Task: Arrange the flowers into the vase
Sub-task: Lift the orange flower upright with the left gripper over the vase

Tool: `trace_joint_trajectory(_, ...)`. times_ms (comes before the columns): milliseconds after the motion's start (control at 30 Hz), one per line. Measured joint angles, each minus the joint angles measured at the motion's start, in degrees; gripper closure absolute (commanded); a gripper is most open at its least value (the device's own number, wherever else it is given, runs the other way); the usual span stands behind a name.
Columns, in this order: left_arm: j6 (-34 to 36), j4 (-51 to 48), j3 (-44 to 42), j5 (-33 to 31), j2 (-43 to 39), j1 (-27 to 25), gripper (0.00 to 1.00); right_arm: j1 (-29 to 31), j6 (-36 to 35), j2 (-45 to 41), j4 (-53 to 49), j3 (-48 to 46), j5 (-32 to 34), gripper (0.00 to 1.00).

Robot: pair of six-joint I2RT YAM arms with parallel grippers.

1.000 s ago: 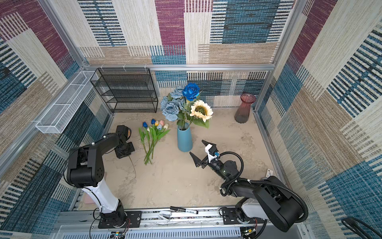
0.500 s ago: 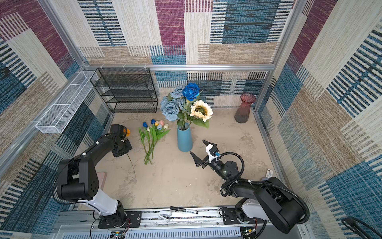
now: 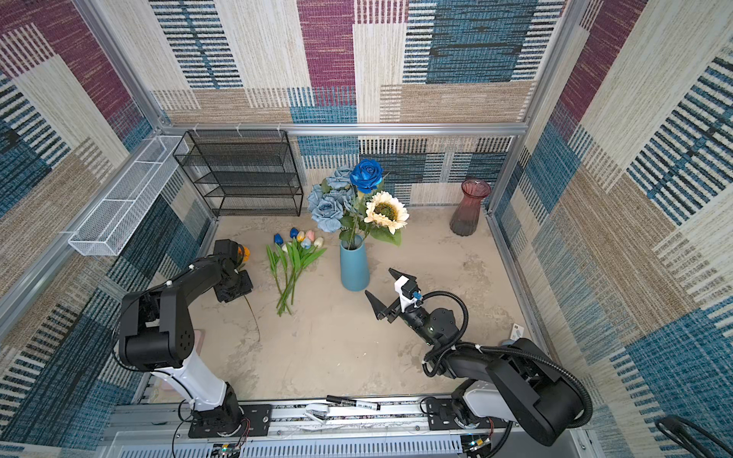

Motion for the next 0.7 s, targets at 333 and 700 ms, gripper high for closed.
trace_joint_trajectory(333, 0.68, -0.66, 2.29, 0.90, 4.81, -0.02, 0.92, 0.00, 0.04, 0.07, 0.00, 0.22, -0.02, 0.07)
trace_joint_trajectory(700, 1.64, 0.87, -0.22, 1.38, 1.51, 0.00, 1.00, 0.00, 0.28, 0.46, 0.00, 0.26, 0.02, 0.06)
